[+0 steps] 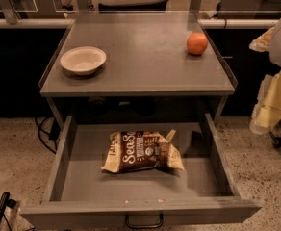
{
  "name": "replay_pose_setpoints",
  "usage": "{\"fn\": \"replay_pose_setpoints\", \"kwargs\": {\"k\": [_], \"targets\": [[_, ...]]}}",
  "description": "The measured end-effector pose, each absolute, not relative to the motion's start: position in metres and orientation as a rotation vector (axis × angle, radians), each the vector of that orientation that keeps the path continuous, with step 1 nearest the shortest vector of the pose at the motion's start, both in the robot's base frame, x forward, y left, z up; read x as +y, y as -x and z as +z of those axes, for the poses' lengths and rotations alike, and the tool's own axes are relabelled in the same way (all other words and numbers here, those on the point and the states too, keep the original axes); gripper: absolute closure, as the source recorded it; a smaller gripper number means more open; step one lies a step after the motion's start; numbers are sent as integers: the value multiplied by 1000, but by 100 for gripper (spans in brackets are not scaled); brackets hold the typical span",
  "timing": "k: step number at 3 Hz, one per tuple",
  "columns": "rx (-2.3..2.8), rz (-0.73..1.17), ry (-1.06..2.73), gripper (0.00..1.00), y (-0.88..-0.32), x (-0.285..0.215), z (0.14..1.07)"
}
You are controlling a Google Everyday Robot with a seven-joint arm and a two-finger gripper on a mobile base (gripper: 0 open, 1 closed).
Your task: Pick brown chip bag from top drawer and place on counter
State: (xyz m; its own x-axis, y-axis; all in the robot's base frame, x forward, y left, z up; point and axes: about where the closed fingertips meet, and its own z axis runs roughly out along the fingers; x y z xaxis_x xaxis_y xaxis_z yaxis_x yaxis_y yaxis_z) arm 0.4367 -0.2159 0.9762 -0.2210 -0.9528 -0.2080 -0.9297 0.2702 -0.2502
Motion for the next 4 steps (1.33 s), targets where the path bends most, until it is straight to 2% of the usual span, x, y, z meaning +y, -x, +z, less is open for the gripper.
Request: {"fn": "replay_pose_setpoints", "kwargs": {"k": [1,3,4], "targets": [[2226,-105,1720,0,-432,-214,974],[2102,197,1641,0,-374,-186,890],[2072,419,1486,0,-380,-151,825]]}}
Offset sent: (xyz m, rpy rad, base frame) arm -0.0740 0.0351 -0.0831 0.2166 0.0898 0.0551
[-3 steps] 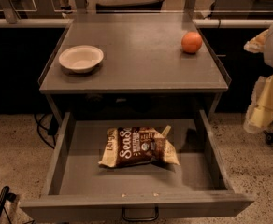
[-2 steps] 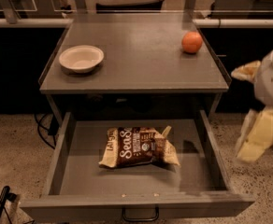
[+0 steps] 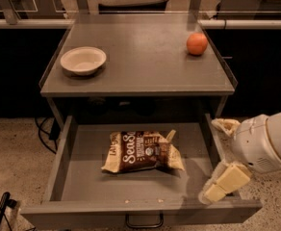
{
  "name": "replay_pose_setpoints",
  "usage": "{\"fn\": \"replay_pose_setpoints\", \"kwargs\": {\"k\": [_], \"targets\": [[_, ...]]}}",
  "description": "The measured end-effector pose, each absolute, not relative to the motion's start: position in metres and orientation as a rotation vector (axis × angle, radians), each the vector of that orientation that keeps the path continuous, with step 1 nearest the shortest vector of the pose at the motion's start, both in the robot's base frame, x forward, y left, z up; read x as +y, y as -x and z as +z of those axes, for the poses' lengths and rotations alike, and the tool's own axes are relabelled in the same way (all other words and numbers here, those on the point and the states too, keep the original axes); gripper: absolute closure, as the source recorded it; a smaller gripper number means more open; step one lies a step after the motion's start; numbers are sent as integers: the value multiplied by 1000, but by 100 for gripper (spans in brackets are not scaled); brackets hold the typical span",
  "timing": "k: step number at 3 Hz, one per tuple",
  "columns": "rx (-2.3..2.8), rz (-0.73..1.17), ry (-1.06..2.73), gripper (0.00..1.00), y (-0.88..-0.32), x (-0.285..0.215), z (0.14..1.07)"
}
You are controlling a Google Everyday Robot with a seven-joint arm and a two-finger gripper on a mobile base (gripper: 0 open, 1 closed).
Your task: Pick brown chip bag from top drawer and place on counter
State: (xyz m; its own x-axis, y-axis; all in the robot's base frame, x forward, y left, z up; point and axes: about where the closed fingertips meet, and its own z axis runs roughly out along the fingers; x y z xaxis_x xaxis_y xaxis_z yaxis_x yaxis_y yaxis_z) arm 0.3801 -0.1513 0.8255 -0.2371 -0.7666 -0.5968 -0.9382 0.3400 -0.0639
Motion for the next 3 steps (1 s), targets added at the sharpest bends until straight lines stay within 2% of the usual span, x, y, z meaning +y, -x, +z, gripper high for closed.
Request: {"fn": "replay_pose_setpoints", "kwargs": {"k": [1,3], "targets": [[2079,482,1371,0,-404,-134,790],[2036,462,1324,0,-425,-121,781]]}}
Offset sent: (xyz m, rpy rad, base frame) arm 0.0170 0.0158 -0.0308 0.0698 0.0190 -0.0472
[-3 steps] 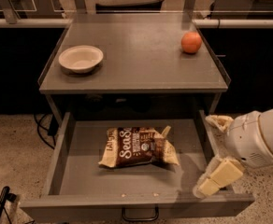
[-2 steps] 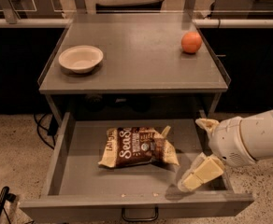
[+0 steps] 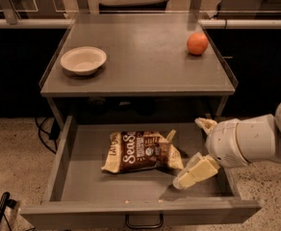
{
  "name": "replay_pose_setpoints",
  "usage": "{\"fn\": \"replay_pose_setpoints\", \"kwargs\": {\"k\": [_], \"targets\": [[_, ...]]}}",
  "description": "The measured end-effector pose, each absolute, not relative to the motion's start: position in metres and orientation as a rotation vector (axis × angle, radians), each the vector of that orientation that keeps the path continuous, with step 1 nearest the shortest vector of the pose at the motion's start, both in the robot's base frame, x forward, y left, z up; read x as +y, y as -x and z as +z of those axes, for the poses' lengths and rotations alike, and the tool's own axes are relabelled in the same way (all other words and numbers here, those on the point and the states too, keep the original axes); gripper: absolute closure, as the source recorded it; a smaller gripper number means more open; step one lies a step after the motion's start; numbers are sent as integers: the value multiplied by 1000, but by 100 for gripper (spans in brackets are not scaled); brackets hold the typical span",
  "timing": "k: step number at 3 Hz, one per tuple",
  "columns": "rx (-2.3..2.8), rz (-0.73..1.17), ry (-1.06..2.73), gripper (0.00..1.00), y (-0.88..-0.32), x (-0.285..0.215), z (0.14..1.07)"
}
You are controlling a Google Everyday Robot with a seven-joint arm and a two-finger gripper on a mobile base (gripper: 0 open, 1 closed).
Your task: Pick brown chip bag from top drawer and place on counter
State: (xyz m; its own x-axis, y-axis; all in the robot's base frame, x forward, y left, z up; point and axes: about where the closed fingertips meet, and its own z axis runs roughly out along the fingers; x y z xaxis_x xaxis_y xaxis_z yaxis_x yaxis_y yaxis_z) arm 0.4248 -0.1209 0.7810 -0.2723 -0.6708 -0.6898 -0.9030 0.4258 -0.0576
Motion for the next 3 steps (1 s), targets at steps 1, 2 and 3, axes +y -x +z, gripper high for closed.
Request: {"fn": "replay_pose_setpoints", "kwargs": {"k": [1,2,3], "targets": [[2003,434,1264,0,-458,-109,774],[2009,392,1207,0,-496,-102,756],[2046,370,1220,0,-522,-94,730]]}}
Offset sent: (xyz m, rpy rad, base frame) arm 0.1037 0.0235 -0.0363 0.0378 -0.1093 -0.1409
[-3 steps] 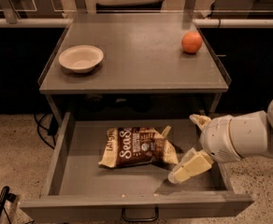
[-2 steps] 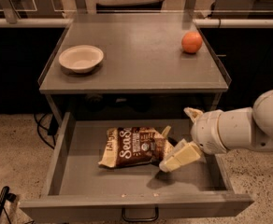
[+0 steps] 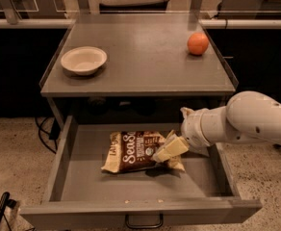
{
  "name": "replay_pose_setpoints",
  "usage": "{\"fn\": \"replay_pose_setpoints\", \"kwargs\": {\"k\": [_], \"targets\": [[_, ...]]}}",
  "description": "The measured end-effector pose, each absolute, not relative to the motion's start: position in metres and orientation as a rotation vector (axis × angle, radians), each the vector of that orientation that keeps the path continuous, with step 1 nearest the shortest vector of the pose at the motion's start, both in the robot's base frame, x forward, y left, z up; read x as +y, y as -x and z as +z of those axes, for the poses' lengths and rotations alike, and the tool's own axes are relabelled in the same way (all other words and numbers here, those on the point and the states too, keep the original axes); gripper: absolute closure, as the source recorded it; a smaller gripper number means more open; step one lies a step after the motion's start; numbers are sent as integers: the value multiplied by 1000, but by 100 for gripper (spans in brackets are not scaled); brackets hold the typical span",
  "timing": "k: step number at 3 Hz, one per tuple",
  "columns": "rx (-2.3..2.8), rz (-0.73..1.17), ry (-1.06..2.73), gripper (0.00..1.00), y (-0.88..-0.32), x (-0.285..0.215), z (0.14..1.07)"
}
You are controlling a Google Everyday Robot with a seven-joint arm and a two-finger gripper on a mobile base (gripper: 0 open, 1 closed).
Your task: Pick brown chip bag from top drawer and place on counter
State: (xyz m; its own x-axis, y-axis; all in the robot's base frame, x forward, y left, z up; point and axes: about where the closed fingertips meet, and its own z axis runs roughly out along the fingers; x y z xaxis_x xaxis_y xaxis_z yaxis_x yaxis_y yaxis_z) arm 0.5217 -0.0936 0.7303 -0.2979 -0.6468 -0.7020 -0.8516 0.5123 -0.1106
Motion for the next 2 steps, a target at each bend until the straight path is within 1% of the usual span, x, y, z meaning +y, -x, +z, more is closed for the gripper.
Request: {"fn": "replay_pose_setpoints", "kwargs": {"k": [2], "targets": [[2091,369,1447,0,-550,-57,676]]}}
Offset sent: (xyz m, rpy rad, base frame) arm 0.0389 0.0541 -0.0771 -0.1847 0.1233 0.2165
